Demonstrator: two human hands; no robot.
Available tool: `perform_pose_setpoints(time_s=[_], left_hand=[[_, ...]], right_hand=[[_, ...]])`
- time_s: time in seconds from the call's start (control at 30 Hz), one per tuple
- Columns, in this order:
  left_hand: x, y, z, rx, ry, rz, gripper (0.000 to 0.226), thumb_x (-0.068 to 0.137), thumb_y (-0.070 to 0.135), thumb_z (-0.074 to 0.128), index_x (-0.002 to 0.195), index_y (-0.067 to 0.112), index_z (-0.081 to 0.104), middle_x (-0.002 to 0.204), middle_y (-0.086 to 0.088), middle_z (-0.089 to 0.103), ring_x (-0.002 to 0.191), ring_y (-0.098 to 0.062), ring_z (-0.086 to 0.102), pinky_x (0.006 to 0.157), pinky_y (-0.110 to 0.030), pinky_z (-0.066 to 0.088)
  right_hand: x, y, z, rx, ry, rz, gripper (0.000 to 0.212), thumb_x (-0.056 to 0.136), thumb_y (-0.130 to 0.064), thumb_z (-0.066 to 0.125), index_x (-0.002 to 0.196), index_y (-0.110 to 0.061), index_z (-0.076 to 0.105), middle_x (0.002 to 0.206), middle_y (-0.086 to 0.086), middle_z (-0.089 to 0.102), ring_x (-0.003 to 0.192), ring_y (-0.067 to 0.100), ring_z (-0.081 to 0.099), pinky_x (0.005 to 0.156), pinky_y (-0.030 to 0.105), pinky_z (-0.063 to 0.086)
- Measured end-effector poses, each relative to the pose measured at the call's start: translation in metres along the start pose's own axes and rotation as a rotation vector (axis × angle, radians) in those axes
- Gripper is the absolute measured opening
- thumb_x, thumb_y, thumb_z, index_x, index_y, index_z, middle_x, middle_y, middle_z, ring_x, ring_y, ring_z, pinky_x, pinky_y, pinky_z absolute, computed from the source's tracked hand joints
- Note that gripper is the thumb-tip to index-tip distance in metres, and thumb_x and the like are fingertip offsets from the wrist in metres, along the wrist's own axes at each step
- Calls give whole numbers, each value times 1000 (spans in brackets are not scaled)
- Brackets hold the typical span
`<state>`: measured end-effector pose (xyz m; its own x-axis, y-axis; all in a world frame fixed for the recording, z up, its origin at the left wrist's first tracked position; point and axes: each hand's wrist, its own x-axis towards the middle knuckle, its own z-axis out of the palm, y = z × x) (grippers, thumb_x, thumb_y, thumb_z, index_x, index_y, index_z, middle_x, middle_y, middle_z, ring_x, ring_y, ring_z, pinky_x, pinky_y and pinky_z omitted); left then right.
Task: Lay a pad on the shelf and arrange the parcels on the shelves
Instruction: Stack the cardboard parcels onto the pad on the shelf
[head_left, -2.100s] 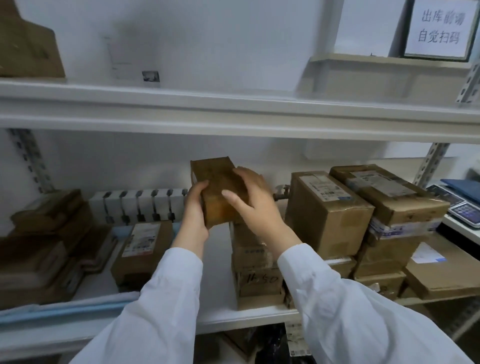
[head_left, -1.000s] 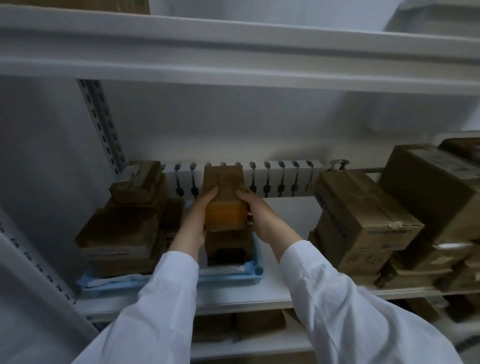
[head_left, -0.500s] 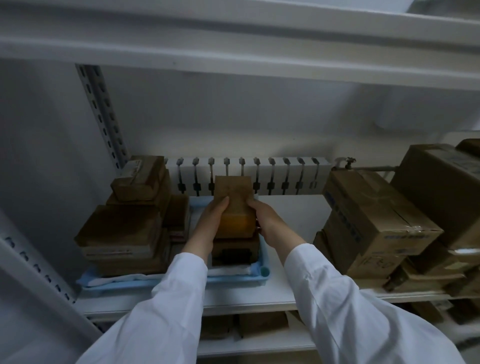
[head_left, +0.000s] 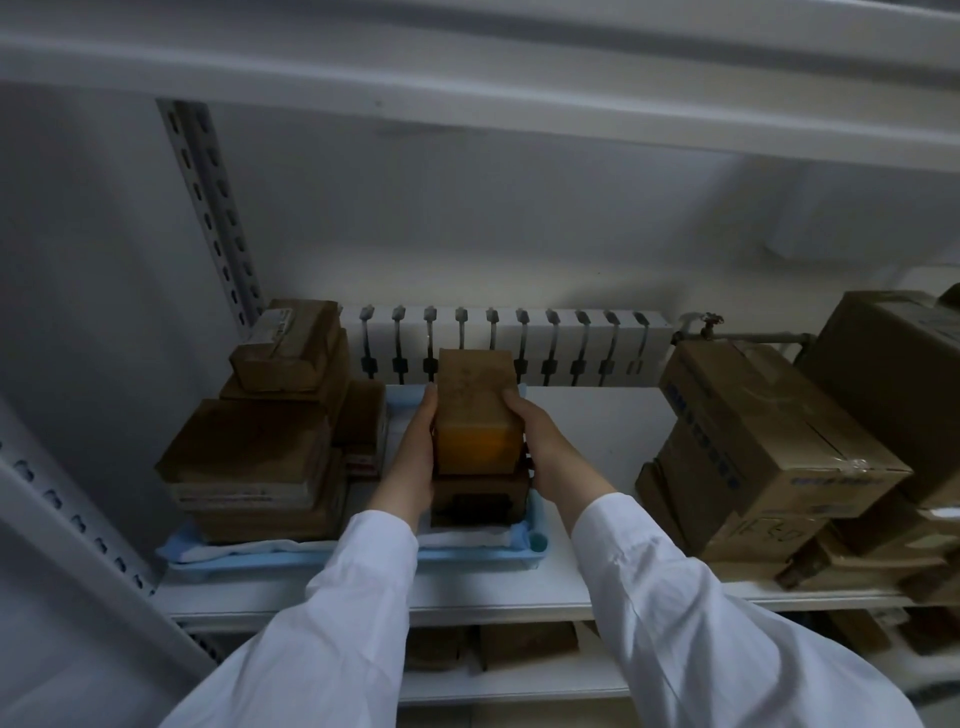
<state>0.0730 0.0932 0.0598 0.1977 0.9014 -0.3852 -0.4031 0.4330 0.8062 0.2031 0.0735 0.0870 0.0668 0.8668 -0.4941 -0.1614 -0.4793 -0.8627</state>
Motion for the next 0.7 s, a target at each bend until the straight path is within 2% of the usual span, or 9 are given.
perform_pose_setpoints(time_s=[0.13, 0.23, 0.3, 0.33, 0.43, 0.53, 0.6, 0.67, 0.7], left_hand=[[-1, -2, 0, 18, -30, -10, 48, 65, 75, 49, 91, 36, 55, 93, -7, 64, 65, -24, 72, 48, -31, 55], [-4, -1, 3, 26, 1, -14, 36, 78, 70, 46, 91, 36, 52, 94, -7, 62, 79, -27, 66, 55, -30, 53], [-7, 1, 5, 23, 24, 17, 34, 80, 64, 49, 97, 34, 51, 97, -6, 60, 84, -25, 62, 57, -29, 50], [-7, 4, 5, 35, 38, 58, 37, 82, 59, 51, 106, 31, 51, 100, -4, 59, 85, -23, 61, 56, -28, 49], [-5, 19, -1, 161, 127, 197, 57, 88, 43, 54, 137, 21, 37, 121, -6, 53, 89, -17, 55, 64, -28, 46], [-7, 32, -11, 155, 206, 201, 61, 85, 41, 60, 138, 20, 39, 132, -11, 51, 107, -27, 55, 93, -42, 46], [-8, 37, -22, 171, 321, 279, 64, 82, 43, 64, 138, 25, 39, 136, -10, 49, 115, -30, 52, 101, -48, 42], [-10, 43, -32, 293, 400, 402, 72, 79, 44, 66, 142, 30, 34, 143, -8, 42, 123, -32, 47, 104, -51, 39], [-10, 45, -34, 379, 424, 438, 74, 78, 45, 67, 143, 32, 32, 145, -9, 39, 127, -33, 44, 105, -51, 38]], right_hand=[[3, 0, 0, -5, 3, -13, 43, 89, -58, 44, 118, -27, 41, 88, 1, 57, 75, 19, 57, 39, 20, 47], [7, 0, 5, -59, -3, -31, 61, 89, -61, 39, 137, -23, 36, 113, 8, 59, 93, 25, 58, 73, 33, 51], [10, -2, 9, -88, 0, -59, 65, 89, -61, 39, 142, -23, 31, 130, 12, 52, 111, 31, 54, 96, 42, 45], [10, -4, 11, -98, -4, -79, 66, 89, -60, 39, 143, -23, 30, 134, 13, 50, 116, 31, 52, 102, 44, 41], [11, -11, 21, -153, -32, -141, 65, 91, -57, 40, 143, -20, 30, 137, 11, 49, 120, 29, 50, 101, 38, 41], [9, -13, 33, -222, -27, -163, 63, 89, -62, 38, 139, -23, 35, 129, 5, 52, 109, 22, 52, 78, 27, 44], [16, -8, 38, -283, 19, -180, 59, 90, -64, 34, 136, -27, 38, 130, 6, 52, 113, 22, 51, 87, 30, 43], [25, 0, 39, -297, 67, -197, 48, 93, -58, 33, 127, -26, 45, 136, 9, 51, 115, 24, 53, 100, 35, 39], [29, 4, 39, -307, 85, -191, 50, 94, -55, 34, 131, -23, 45, 136, 10, 51, 117, 25, 52, 104, 38, 38]])
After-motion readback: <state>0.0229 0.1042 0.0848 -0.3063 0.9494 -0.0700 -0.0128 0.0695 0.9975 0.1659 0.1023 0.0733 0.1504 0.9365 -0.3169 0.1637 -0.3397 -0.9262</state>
